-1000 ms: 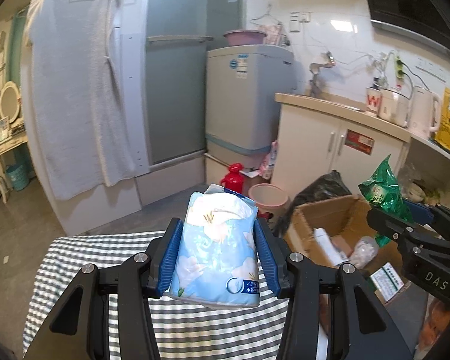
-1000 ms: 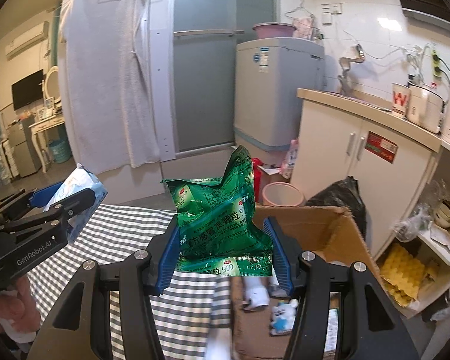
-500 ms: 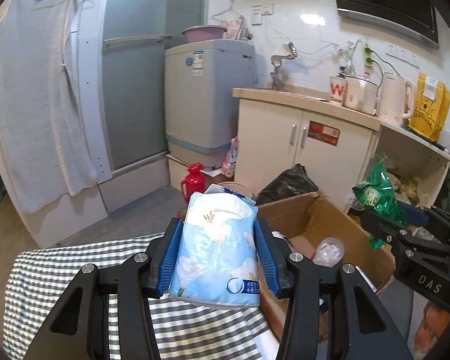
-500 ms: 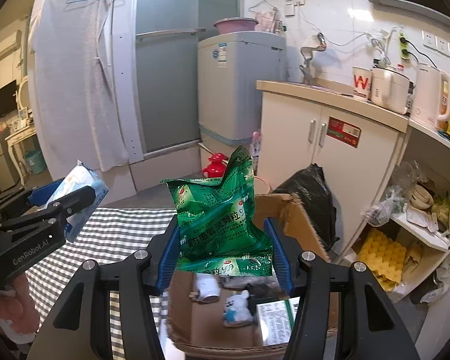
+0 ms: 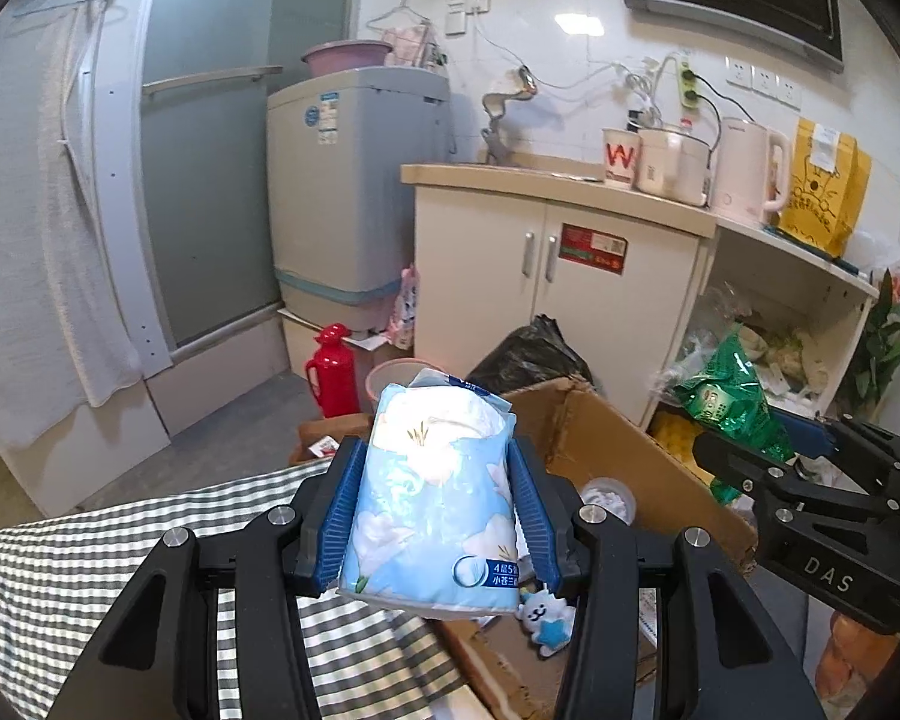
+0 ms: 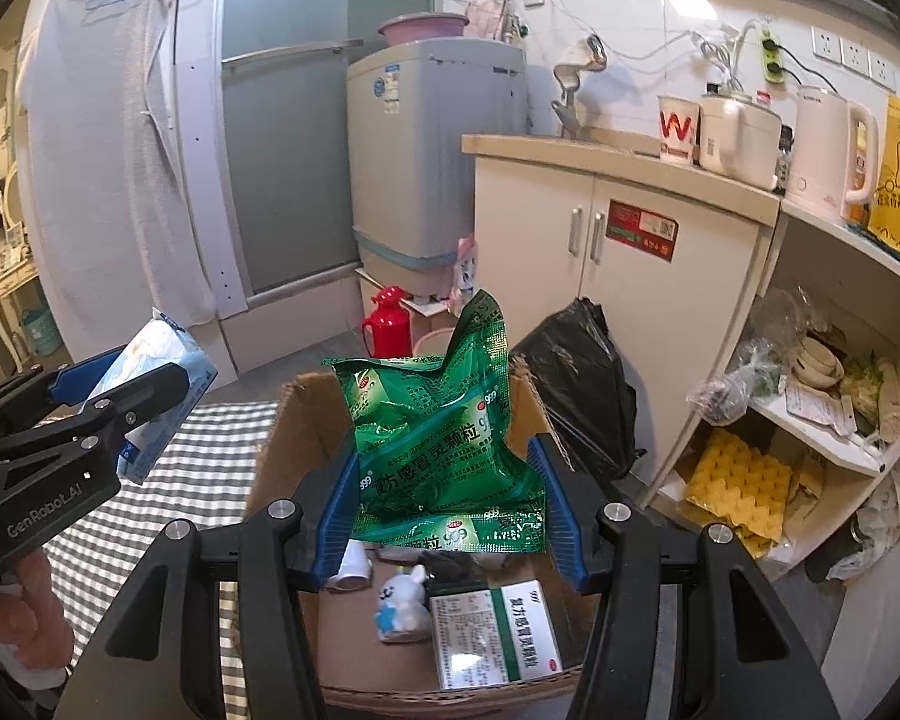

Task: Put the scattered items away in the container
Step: 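Carry the tissue pack and green packet over the cardboard box with both grippers, then open both grippers to drop the tissue pack and green packet inside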

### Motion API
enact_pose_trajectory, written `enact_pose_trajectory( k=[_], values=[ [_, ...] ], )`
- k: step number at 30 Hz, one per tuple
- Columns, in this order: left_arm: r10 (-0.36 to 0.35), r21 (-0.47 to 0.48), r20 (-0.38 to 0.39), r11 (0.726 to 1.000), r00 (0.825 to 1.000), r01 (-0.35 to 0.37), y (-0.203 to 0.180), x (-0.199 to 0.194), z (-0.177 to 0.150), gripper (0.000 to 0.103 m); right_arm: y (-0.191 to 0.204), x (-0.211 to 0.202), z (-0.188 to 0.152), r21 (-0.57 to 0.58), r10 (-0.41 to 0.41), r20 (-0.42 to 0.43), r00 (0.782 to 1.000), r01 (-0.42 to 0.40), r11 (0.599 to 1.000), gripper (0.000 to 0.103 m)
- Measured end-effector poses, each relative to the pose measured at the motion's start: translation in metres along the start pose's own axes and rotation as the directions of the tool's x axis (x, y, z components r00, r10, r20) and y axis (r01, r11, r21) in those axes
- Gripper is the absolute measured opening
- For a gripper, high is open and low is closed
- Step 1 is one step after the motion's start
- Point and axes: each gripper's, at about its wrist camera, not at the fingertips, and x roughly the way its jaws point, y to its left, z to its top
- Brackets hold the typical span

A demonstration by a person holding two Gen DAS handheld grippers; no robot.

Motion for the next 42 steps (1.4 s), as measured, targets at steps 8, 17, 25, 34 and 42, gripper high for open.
enact_pose_trajectory(
  k=[8, 17, 25, 34, 42],
  values=[
    [-0.043, 0.028, -0.071, 0.999, 0.997, 0.045, -0.014, 0.03, -0.009, 0.049, -0.012, 0.026, -0.007, 0.01, -0.002, -0.055, 0.998, 0.002, 1.0, 0.054],
    [-0.084, 0.049, -0.161, 0.994, 0.983, 0.093, -0.029, 0.069, -0.017, 0.049, -0.022, 0.059, -0.019, -0.005, -0.002, -0.149, 0.989, 0.001, 1.0, 0.054],
    [-0.081, 0.068, -0.249, 0.993, 0.965, 0.101, -0.035, 0.102, -0.031, 0.049, -0.023, 0.086, -0.031, -0.029, 0.007, -0.227, 0.974, -0.014, 0.999, 0.055],
    [-0.085, 0.1, -0.315, 0.987, 0.945, 0.122, -0.041, 0.126, -0.039, 0.049, -0.02, 0.107, -0.042, -0.054, 0.009, -0.287, 0.958, -0.025, 0.998, 0.055],
    [-0.084, 0.104, -0.356, 0.986, 0.931, 0.129, -0.043, 0.139, -0.048, 0.049, -0.022, 0.123, -0.052, -0.062, 0.011, -0.344, 0.939, -0.034, 0.997, 0.056]
  ],
)
